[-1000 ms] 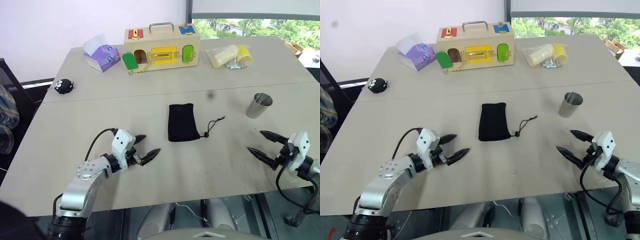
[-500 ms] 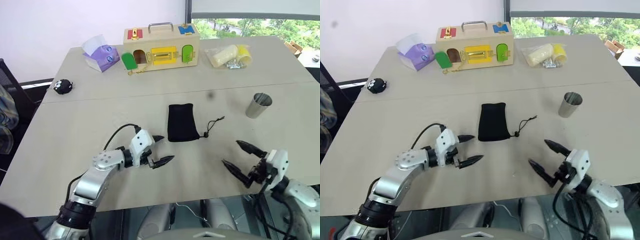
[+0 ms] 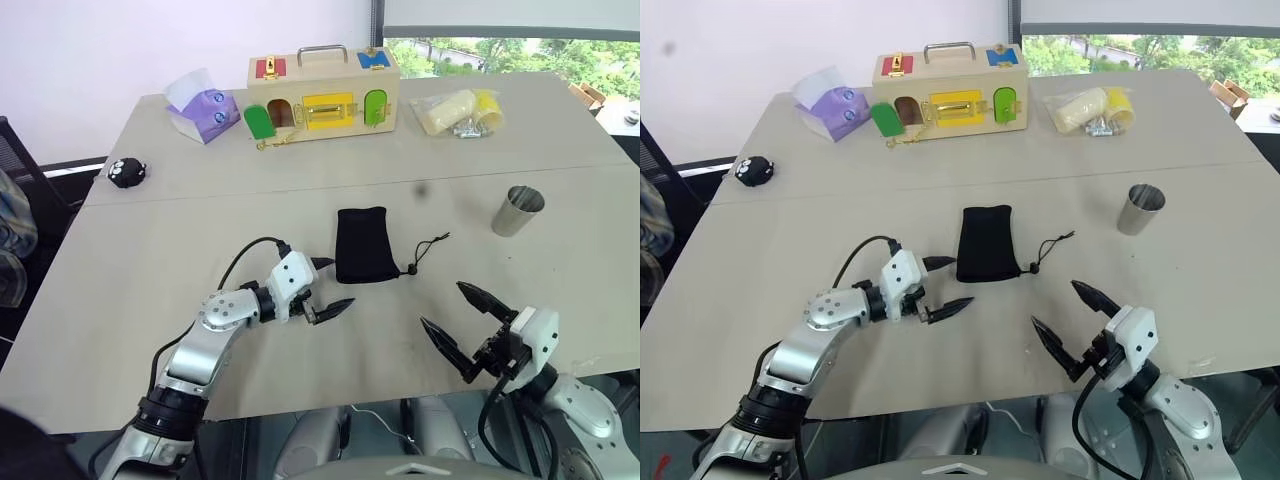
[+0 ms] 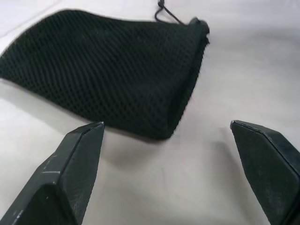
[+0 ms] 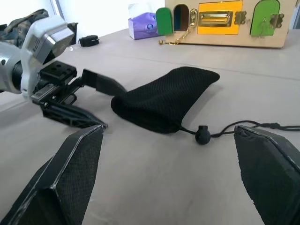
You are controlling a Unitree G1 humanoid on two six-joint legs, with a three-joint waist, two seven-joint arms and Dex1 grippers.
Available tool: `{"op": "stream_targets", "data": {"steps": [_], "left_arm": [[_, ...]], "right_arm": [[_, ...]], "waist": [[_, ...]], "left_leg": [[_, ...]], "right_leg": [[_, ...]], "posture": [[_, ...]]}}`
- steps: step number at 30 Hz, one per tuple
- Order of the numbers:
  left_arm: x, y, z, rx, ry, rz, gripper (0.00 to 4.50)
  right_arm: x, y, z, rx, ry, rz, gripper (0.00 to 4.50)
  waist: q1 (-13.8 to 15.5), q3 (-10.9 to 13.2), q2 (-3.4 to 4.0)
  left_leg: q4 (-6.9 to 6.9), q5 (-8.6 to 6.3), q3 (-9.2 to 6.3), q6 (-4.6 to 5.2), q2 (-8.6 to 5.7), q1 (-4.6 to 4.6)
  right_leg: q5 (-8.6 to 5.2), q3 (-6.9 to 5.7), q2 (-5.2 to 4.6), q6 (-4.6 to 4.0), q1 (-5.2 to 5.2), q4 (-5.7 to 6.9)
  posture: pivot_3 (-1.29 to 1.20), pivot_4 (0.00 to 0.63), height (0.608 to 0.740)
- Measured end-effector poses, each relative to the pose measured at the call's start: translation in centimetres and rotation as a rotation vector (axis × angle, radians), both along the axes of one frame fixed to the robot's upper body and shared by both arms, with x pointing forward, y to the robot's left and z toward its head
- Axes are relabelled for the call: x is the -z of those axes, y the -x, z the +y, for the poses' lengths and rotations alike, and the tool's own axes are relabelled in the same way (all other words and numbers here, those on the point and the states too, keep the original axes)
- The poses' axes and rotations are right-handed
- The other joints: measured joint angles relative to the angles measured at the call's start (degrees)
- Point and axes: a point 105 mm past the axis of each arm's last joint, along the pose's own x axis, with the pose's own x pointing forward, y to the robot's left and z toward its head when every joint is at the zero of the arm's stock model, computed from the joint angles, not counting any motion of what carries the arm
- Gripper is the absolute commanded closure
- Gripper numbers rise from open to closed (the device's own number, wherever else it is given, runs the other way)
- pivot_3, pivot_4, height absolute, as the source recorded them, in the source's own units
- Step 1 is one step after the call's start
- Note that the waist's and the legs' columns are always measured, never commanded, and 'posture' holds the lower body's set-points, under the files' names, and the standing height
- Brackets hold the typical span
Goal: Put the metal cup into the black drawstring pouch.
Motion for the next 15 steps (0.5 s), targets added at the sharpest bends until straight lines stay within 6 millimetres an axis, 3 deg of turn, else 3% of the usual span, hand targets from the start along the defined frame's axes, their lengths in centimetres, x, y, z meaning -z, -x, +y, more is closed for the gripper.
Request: {"op": "stream_targets", "data": {"steps": [10, 15], "left_arm": [[-1.7, -1.9, 0.0, 0.019, -0.066, -0.148, 0.04], [-0.3, -2.4, -0.1, 0.021, -0.12, -0.143, 0.04]], "right_arm": [[-0.2, -0.3, -0.1, 0.017, -0.005, -0.011, 0.0], [-0.3, -0.4, -0.1, 0.035, -0.015, -0.017, 0.0]], "waist": [[-0.02, 0.0, 0.0], [-0.01, 0.0, 0.0]], "left_leg": [[0.0, 0.0, 0.0, 0.0, 0.0, 0.01], [0.01, 0.0, 0.0, 0.0, 0.0, 0.01]], "right_leg": [[0.0, 0.0, 0.02, 0.0, 0.0, 0.0], [0.0, 0.0, 0.23, 0.0, 0.0, 0.0]], "posture": [[0.0, 0.15, 0.71], [0.0, 0.15, 0.71]]}}
